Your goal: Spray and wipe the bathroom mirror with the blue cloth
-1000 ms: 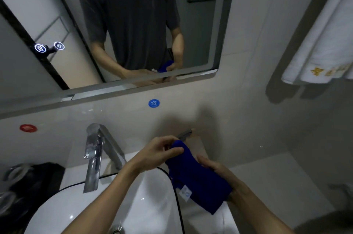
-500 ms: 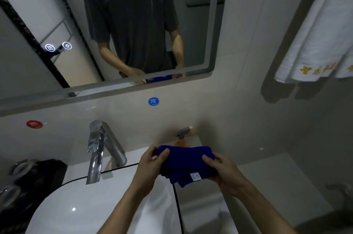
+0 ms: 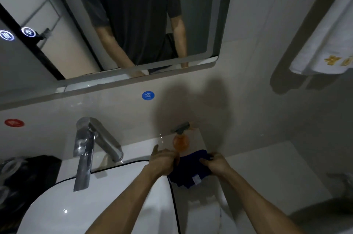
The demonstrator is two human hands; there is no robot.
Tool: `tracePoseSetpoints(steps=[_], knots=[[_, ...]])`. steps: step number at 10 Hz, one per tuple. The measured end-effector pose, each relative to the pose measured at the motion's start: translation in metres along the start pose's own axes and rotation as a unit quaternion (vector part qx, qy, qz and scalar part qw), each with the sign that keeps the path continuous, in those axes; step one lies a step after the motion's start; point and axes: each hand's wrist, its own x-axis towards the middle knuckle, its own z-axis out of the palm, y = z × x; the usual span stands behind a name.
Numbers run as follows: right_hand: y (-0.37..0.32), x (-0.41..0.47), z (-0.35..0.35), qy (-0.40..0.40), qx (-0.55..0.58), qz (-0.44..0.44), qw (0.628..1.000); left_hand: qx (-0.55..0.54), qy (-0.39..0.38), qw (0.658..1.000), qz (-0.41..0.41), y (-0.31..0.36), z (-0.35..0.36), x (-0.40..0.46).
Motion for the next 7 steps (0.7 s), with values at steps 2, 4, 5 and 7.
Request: tracePoseSetpoints(steps=[2, 4, 5, 7], knots=[[0.01, 0.019, 0.01, 0.027, -0.127, -0.004, 0.992, 0.102, -0.099, 0.989, -0.027, 0.005, 0.017, 0.037], [0.011, 0.034, 0.011, 0.048, -0.17, -0.004, 0.984, 0.124, -0.087, 0.988, -0.038, 0.005, 0.022, 0.05], [0.019, 0.042, 0.012, 0.064, -0.192, -0.006, 0.979, 0.129, -0.104, 0.985, -0.045, 0.005, 0.026, 0.053], [0.025, 0.047, 0.006, 0.052, -0.207, 0.006, 0.977, 0.096, -0.11, 0.988, -0.039, 0.005, 0.015, 0.046]])
